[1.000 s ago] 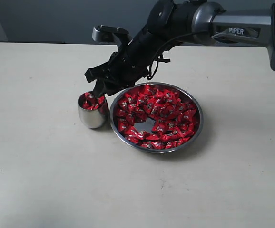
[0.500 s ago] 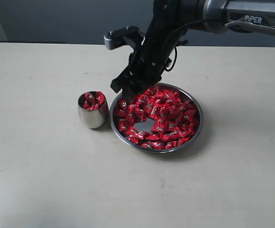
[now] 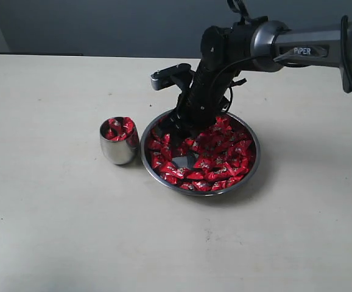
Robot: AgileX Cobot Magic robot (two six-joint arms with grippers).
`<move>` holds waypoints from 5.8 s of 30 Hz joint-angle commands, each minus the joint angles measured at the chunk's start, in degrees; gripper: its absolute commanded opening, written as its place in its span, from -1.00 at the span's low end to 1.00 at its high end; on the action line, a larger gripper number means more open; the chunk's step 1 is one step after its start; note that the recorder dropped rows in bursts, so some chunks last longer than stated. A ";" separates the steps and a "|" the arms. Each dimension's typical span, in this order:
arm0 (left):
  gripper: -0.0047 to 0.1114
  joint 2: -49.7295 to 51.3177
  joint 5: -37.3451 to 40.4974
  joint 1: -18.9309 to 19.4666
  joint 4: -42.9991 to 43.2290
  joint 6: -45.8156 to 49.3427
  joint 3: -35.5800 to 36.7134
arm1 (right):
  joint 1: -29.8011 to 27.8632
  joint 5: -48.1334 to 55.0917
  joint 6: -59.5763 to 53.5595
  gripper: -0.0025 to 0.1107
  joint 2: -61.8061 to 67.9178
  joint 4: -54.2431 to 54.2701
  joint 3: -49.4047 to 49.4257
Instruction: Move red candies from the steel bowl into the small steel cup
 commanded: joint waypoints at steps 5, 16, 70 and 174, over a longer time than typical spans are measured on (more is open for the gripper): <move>-0.91 -0.22 -0.77 -0.16 0.25 -0.21 0.08 | -0.32 -3.21 1.05 -0.16 2.71 0.01 0.10; -0.91 -0.22 -0.77 -0.16 0.25 -0.21 0.08 | -0.32 -1.62 1.49 -0.96 -4.51 -0.51 0.10; -0.91 -0.22 -0.77 -0.16 0.25 -0.21 0.08 | 7.30 -8.53 -18.67 -0.95 1.82 24.38 -10.13; -0.91 -0.22 -0.77 -0.16 0.25 -0.21 0.08 | -39.48 -37.40 4.49 -0.95 -122.93 2.03 91.62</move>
